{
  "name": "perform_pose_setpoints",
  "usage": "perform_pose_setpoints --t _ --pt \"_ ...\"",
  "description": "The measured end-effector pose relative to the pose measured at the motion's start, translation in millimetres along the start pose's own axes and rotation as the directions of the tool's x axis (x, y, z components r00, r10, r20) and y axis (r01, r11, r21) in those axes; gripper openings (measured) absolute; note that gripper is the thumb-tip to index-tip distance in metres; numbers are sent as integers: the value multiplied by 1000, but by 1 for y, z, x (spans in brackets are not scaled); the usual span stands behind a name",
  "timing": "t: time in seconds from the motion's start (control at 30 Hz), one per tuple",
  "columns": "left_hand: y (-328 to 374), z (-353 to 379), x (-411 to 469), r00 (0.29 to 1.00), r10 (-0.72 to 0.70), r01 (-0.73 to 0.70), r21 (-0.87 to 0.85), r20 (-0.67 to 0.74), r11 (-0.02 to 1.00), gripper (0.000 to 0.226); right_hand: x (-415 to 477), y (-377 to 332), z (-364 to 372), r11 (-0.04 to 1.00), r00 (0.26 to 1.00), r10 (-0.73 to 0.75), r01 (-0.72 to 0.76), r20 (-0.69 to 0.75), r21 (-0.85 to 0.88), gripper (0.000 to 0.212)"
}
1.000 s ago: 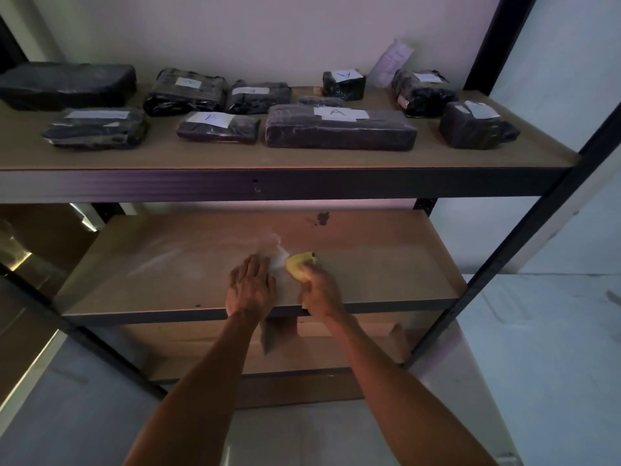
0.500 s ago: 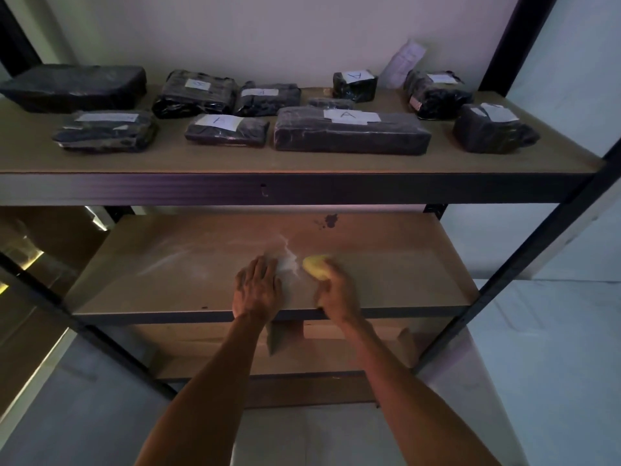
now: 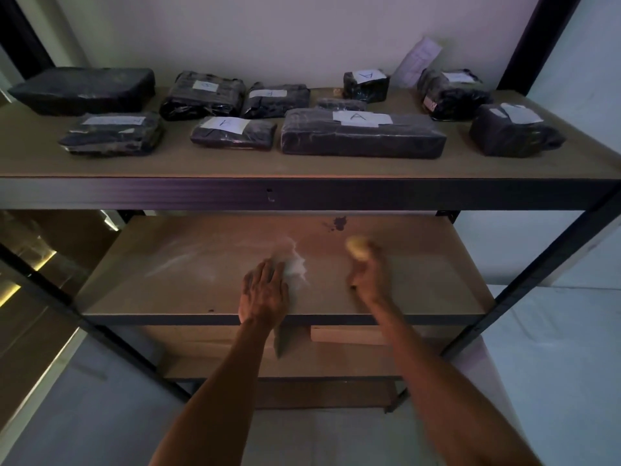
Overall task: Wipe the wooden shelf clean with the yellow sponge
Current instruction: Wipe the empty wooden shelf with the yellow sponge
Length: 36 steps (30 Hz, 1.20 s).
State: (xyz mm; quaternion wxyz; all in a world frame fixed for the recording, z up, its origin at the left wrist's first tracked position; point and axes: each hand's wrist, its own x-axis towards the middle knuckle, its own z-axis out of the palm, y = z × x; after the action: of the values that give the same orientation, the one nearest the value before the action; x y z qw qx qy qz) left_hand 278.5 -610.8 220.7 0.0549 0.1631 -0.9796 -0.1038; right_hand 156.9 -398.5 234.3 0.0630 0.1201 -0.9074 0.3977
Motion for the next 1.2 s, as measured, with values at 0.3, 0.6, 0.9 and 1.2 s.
perform_pose_setpoints --t 0.3,0.6,0.9,1.2 --pt "-1 2 0 1000 4 -4 4 8 1000 55 3 -26 39 984 963 -151 168 222 -59 52" --pt "-1 4 4 1000 6 -6 31 -6 999 56 83 43 -33 961 963 226 -246 -148 -130 54" --pt "-3 6 4 999 10 -9 35 -33 999 57 82 -20 44 992 972 -126 122 200 31 59" --pt "-1 2 3 1000 1 0 30 -14 1000 59 94 -31 72 995 989 -85 78 124 61 41"
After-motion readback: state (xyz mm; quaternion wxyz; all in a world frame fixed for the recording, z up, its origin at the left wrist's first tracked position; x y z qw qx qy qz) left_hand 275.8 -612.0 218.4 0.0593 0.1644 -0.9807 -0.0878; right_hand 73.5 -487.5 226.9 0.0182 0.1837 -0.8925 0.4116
